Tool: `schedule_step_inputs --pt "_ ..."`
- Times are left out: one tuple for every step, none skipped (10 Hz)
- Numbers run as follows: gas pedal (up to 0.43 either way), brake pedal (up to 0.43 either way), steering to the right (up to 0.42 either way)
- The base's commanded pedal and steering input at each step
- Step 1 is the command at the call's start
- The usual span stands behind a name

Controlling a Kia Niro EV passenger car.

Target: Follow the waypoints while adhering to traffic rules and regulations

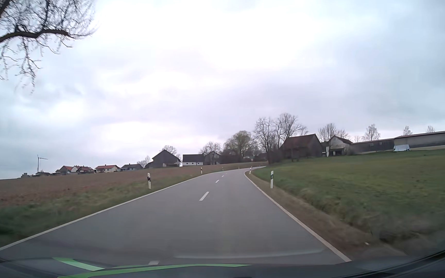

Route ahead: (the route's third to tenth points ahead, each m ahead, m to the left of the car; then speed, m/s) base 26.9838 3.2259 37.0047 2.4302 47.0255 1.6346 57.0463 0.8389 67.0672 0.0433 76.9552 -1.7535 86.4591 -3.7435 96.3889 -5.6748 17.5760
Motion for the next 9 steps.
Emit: schedule_step_inputs --pt "0.280 0.000 0.009" --pt "0.268 0.000 0.008" --pt "0.268 0.000 0.008" --pt "0.268 0.000 0.008" --pt "0.268 0.000 0.008" --pt "0.268 0.000 0.012" --pt "0.268 0.000 0.016" --pt "0.268 0.000 0.016" --pt "0.268 0.000 0.016"
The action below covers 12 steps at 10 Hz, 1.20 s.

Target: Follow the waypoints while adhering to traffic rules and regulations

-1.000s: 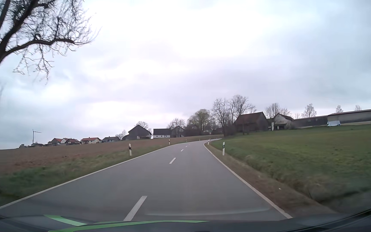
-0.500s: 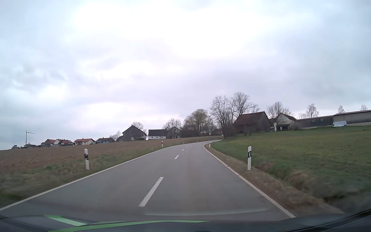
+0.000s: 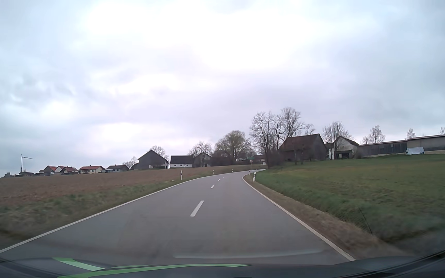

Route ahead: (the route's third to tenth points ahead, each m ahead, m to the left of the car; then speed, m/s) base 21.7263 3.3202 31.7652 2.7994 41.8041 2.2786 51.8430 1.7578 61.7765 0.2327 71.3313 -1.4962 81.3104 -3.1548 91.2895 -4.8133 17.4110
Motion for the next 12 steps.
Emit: schedule_step_inputs --pt "0.268 0.000 0.016" --pt "0.268 0.000 0.014" --pt "0.268 0.000 0.012" --pt "0.268 0.000 0.012" --pt "0.268 0.000 0.011" --pt "0.268 0.000 0.010" --pt "0.268 0.000 0.008" --pt "0.268 0.000 0.007" --pt "0.268 0.000 0.006" --pt "0.268 0.000 0.005" --pt "0.268 0.000 0.005" --pt "0.268 0.000 0.005"
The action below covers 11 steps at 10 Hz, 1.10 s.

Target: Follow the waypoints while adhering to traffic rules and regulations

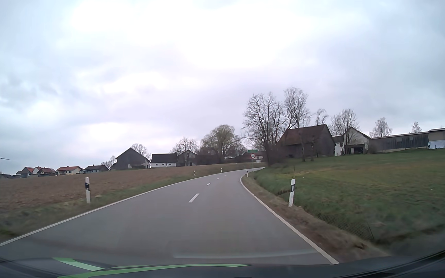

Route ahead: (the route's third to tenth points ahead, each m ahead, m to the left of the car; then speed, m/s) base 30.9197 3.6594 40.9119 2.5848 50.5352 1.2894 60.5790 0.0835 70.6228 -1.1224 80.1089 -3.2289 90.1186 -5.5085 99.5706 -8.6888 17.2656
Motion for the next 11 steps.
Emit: schedule_step_inputs --pt "0.268 0.000 0.005" --pt "0.260 0.000 0.005" --pt "0.228 0.000 0.005" --pt "0.209 0.000 0.004" --pt "0.197 0.000 0.005" --pt "0.157 0.000 0.005" --pt "0.130 0.000 0.004" --pt "0.079 0.000 0.005" --pt "0.000 0.000 0.006" --pt "0.000 0.000 0.007" --pt "0.000 0.000 0.008"
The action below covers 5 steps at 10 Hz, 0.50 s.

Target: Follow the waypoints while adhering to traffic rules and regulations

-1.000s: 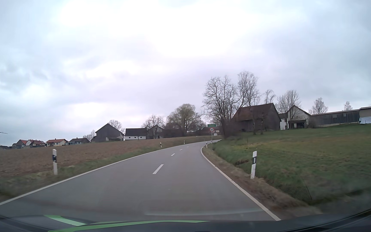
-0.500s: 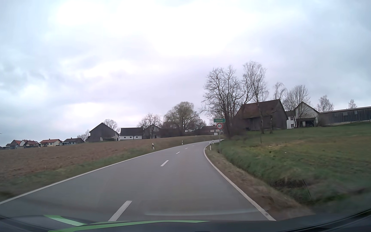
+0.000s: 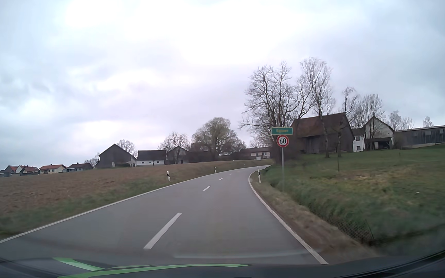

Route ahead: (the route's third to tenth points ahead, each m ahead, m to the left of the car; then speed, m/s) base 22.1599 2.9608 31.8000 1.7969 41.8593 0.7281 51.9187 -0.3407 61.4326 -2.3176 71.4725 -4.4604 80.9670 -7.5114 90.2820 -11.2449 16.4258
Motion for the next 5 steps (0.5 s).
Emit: schedule_step_inputs --pt "0.000 0.000 0.008" --pt "0.000 0.000 0.009" --pt "0.000 0.000 0.011" --pt "0.000 0.000 0.014" --pt "0.000 0.000 0.015"
